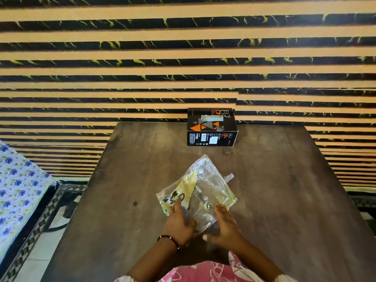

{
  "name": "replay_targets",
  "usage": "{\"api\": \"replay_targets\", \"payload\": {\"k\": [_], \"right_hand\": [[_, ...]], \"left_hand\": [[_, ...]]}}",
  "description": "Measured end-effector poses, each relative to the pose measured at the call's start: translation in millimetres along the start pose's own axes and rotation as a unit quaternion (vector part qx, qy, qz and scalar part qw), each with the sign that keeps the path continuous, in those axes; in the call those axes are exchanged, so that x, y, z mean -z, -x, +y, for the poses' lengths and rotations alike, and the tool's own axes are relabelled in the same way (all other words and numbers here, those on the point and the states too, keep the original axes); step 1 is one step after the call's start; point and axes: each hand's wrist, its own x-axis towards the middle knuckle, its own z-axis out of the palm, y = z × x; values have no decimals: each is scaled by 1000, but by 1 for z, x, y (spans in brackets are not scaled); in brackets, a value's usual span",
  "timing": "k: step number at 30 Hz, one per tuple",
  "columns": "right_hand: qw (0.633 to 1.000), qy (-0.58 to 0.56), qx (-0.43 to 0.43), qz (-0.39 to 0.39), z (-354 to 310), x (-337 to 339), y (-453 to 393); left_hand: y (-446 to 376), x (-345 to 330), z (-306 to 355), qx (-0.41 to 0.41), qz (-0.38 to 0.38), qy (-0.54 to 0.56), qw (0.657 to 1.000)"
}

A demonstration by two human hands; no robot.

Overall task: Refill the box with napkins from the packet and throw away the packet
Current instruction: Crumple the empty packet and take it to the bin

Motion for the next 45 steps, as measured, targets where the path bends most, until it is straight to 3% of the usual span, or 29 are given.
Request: {"api": "replay_targets", "payload": {"k": [3, 6, 10, 13, 15, 17, 19, 22, 26, 30, 36, 40, 45], "right_hand": [[1000, -12, -1, -17, -7, 0, 4], [997, -67, 1, -31, -13, -5, 8], [998, -61, -7, -14, -22, 5, 17], [998, -27, -24, 56, -24, 20, 27], [994, -20, -32, 99, -26, 28, 34], [990, -29, -30, 138, -27, 33, 40], [986, -18, -24, 162, -27, 37, 42], [986, -23, 20, 162, -26, 37, 44], [975, -83, 72, 194, -30, 35, 48], [977, -68, 51, 194, -35, 38, 49], [980, 52, -38, 188, -50, 38, 58], [988, -33, 21, 149, -62, 36, 60], [992, -16, 49, 119, -63, 28, 59]], "left_hand": [[0, -2, 15, 15, -20, 102, 994], [6, -11, 28, 21, -65, 270, 960], [12, -10, 33, 6, -94, 369, 925], [13, -5, 30, -26, -81, 337, 938], [10, -1, 24, -92, 11, 226, 970], [8, 7, 19, -177, 111, 108, 972], [4, 15, 18, -203, 113, 69, 970], [-1, 18, 16, -194, 48, 63, 978], [1, 13, 18, -166, 2, 99, 981], [10, 4, 23, -144, -36, 168, 975], [18, 0, 22, -132, 49, 172, 975], [17, 8, 21, -91, 124, 216, 964], [25, 3, 16, -80, 16, 322, 943]]}}
